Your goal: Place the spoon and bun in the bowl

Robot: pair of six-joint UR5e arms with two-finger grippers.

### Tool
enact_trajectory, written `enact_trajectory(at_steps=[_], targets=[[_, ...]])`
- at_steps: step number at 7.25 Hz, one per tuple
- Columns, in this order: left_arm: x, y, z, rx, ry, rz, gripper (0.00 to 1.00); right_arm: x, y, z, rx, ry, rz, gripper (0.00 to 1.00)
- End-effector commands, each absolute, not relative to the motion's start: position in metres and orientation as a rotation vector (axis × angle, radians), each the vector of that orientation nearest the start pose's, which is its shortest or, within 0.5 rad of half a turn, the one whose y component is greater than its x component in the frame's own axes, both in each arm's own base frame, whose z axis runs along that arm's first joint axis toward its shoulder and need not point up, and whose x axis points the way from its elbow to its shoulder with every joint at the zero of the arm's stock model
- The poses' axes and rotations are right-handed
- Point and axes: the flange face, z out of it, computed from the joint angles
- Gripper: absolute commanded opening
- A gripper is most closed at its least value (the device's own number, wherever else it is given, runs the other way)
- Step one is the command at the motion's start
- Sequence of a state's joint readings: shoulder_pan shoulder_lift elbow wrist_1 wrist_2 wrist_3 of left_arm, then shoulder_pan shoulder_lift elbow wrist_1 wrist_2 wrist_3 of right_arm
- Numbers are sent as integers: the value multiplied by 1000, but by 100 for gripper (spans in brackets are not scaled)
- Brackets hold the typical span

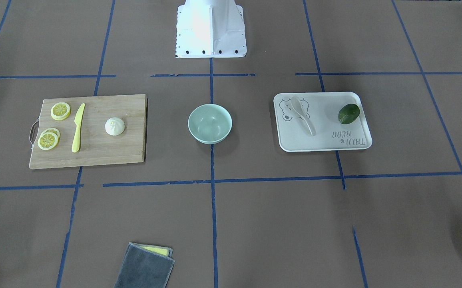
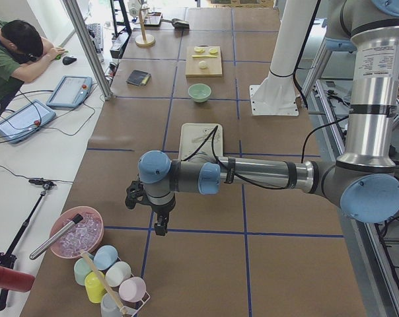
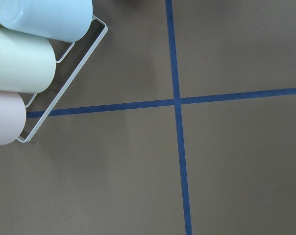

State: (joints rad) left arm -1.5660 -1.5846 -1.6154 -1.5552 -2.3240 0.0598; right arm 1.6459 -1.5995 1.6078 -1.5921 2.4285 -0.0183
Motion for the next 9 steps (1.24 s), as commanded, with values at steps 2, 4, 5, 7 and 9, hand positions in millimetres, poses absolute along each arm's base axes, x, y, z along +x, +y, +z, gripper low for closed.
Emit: enact_trajectory(at_steps=[2, 4, 5, 7, 9], targets=[[-62, -502, 631, 71, 752, 83, 100, 94, -473, 649, 33, -855, 57, 100], [-57, -512, 586, 151, 750, 116, 100, 93, -479, 624, 78, -856, 36, 100], [-30, -524, 554, 233, 744, 202, 100, 88, -486, 606, 108, -849, 8, 100], [40, -532, 511, 280, 801, 155, 100, 78, -489, 609, 84, -877, 14, 100], [106, -516, 463, 252, 863, 94, 100, 58, -495, 594, 69, -939, 14, 100]])
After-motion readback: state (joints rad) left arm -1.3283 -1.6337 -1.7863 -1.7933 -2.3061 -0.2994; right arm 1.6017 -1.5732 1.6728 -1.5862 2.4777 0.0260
